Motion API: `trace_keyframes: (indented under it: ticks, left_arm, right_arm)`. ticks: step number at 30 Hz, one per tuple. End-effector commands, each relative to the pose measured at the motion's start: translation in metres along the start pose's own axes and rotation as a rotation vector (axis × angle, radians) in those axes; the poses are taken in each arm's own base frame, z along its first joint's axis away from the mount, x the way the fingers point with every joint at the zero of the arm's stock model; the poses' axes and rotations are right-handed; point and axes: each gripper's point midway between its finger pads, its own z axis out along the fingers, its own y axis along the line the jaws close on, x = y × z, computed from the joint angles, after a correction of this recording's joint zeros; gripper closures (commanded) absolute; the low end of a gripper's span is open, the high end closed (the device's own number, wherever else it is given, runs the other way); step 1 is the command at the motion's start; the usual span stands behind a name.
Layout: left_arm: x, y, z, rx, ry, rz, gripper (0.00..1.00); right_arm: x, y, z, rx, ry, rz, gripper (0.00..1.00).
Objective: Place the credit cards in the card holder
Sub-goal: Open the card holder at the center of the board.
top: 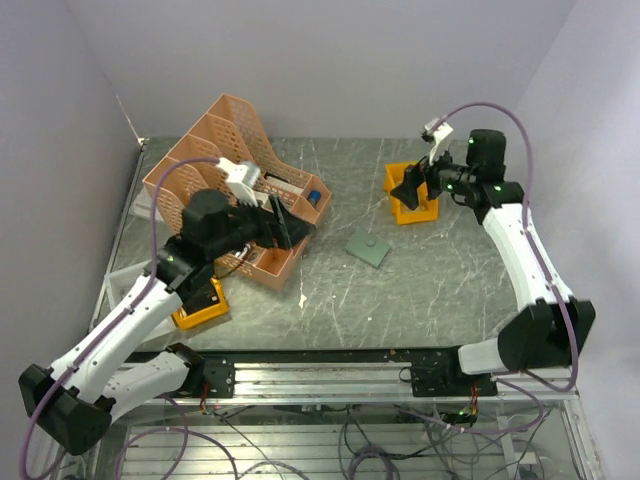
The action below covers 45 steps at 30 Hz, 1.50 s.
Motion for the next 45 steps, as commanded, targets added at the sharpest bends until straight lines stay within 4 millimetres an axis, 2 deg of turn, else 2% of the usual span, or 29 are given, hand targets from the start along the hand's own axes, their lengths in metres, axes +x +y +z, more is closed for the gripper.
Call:
trace_keyframes:
  ticks: [1,4,7,10,14,19,21,24,27,31,36,39,45]
  left_arm:
    - [0.014,-0.013,0.011,0.022,-0.04,0.05,0.01]
    - [0.03,-0.007,0.017,0.061,-0.069,-0.036,0.01]
    - [0.052,0.007,0.021,0.066,-0.064,-0.116,0.0]
    - [0.066,0.016,0.022,0.061,-0.057,-0.161,0.01]
    - [0.074,0.024,0.021,0.033,-0.053,-0.178,0.01]
    - [0.078,0.031,0.017,0.002,-0.047,-0.181,0.01]
    - [0.08,0.032,0.017,0.001,-0.045,-0.184,0.02]
    - [0.081,0.031,0.017,0.007,-0.044,-0.191,0.03]
    - [0.082,0.031,0.017,0.006,-0.039,-0.198,0.04]
    - [0.085,0.033,0.017,0.005,-0.035,-0.207,0.04]
    - [0.089,0.034,0.019,0.008,-0.021,-0.22,0.05]
    - [0.09,0.034,0.02,0.009,-0.018,-0.222,0.05]
    - [0.089,0.034,0.017,0.005,-0.022,-0.223,0.05]
  right_arm:
    - [0.075,-0.012,0.027,-0.05,0.204,-0.014,0.03]
    - [0.109,-0.02,0.042,-0.05,0.288,0.033,0.06]
    - [0.132,-0.028,0.053,-0.04,0.344,0.058,0.06]
    - [0.155,-0.035,0.067,-0.049,0.408,0.101,0.12]
    - [0.177,-0.009,0.086,-0.171,0.472,0.147,0.27]
    - [0.192,0.029,0.099,-0.244,0.502,0.075,0.3]
    - [0.201,0.032,0.103,-0.238,0.532,0.042,0.34]
    - [0.213,0.026,0.108,-0.209,0.583,0.027,0.42]
    - [0.219,0.023,0.111,-0.186,0.609,0.019,0.42]
    - [0.222,0.033,0.111,-0.19,0.612,-0.053,0.42]
    - [0.216,0.048,0.111,-0.195,0.579,-0.152,0.51]
    - [0.215,0.047,0.112,-0.177,0.58,-0.186,0.52]
    - [0.226,0.041,0.12,-0.155,0.614,-0.218,0.52]
